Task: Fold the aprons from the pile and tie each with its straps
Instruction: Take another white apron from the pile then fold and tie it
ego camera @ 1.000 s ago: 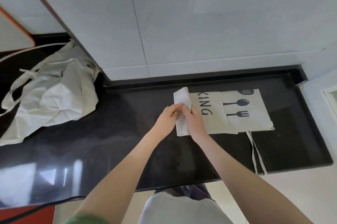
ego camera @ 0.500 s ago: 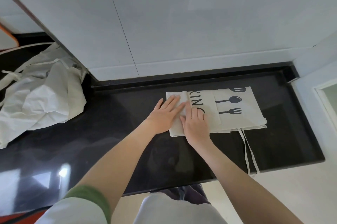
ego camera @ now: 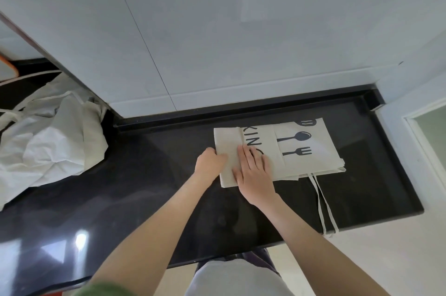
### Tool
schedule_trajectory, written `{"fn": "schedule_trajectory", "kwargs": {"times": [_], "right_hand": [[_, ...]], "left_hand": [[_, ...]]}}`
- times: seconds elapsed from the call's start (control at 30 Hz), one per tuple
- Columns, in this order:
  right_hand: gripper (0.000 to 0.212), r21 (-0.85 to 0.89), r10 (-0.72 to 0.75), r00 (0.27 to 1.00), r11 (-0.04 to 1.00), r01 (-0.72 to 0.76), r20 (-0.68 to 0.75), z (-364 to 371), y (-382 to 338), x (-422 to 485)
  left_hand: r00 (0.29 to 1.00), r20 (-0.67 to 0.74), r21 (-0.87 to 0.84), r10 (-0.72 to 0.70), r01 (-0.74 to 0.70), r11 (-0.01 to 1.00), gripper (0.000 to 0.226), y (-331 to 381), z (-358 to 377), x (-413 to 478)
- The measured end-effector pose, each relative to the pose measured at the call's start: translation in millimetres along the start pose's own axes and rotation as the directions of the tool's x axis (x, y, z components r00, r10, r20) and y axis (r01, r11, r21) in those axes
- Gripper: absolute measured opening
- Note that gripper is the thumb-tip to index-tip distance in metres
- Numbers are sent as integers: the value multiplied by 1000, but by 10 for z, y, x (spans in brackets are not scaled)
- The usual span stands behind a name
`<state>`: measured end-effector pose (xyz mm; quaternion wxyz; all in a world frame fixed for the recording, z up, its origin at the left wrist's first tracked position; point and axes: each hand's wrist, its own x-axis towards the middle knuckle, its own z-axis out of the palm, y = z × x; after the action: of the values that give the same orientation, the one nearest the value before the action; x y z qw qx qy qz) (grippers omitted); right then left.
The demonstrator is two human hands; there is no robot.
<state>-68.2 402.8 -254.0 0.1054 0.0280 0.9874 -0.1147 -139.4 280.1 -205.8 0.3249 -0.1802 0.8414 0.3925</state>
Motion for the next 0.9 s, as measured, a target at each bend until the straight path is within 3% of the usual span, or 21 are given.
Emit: {"fn": "schedule_trajectory", "kwargs": {"times": [0.1, 0.17, 0.27, 0.33, 0.37, 0.5, 0.57, 0.63, 0.77, 0.9], "right_hand": [[61, 102, 24, 999, 995, -22, -27, -79, -57, 19], [62, 303, 61, 998, 951, -53, -18, -205, -97, 42], [52, 705, 165, 975, 674, -220, 146, -461, -106, 70], [59, 833, 155, 949, 455, -314, 273, -576, -75, 75], [66, 841, 145, 937, 412, -350, 319, -607, -41, 78], [57, 785, 157, 909, 461, -413, 386, -623, 160, 93], [51, 762, 195, 920, 516, -392, 341, -567, 255, 91], [44, 684, 252, 934, 635, -358, 255, -515, 335, 85], [44, 482, 300, 947, 816, -319, 119, -438, 476, 131], [25, 465, 226, 973, 856, -225, 55, -408, 650, 127]], "left_hand": [[993, 112, -2, 44, -44, 999, 21, 75, -49, -51], [989, 86, 20, 123, -125, 992, 17, 106, -31, -108], [954, 61, 140, 294, -299, 944, 22, 192, 41, -198], [919, 99, 132, 382, -393, 910, 30, 244, 88, -240], [904, 134, 102, 407, -421, 901, 33, 260, 99, -261], [855, 192, 119, 481, -507, 854, 30, 250, 126, -242], [809, 203, 232, 551, -586, 776, 29, 220, 161, -189], [745, 229, 353, 626, -663, 660, 36, 198, 202, -160], [634, 397, 429, 664, -767, 477, 66, 164, 345, -184], [612, 490, 627, 621, -742, 237, 96, 38, 620, -86]]}}
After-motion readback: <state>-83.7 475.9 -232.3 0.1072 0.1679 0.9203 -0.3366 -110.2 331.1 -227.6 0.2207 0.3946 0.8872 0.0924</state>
